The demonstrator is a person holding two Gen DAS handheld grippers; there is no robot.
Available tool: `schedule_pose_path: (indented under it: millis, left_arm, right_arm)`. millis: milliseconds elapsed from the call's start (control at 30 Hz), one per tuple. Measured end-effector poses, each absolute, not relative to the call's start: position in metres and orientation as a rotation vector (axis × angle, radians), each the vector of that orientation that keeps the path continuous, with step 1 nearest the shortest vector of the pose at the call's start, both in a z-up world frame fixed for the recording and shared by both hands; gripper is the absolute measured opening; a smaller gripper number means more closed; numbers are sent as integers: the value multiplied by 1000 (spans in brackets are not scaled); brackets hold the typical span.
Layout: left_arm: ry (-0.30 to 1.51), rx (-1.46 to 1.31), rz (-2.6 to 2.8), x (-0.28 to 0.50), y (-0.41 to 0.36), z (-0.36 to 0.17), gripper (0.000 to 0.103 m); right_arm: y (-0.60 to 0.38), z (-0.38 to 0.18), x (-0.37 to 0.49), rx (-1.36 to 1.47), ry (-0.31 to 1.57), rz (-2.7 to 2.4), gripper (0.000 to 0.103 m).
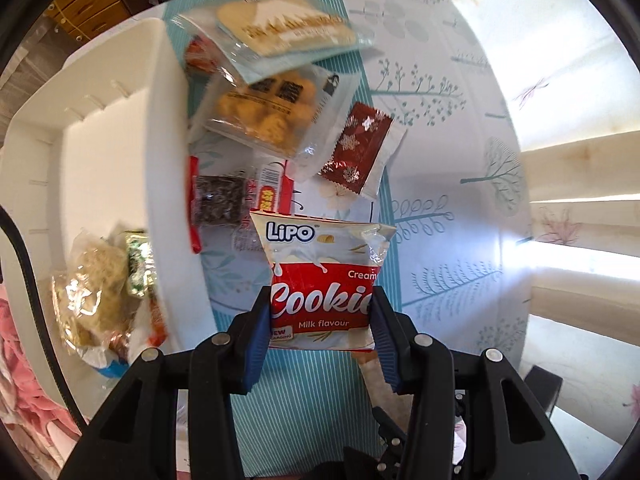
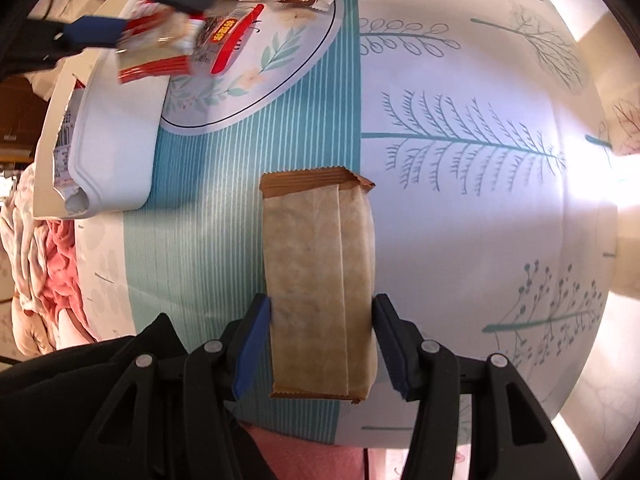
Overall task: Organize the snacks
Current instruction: 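Carry the tan bar and Lipo Cookies packet into the white tray and open both tools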
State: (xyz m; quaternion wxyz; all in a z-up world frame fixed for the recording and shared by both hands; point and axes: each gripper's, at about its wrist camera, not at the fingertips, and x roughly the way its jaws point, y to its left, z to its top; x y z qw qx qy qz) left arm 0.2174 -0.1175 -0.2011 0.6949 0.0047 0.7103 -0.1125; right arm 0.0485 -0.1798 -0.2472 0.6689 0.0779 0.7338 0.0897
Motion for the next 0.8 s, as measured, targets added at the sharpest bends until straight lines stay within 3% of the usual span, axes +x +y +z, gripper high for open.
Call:
schedule_pose_path:
  millis: [800]
  left_arm:
    - [1384, -100, -380, 166, 19, -83, 45]
  right_arm:
    - [-149, -143, 60, 487, 1461, 47, 53]
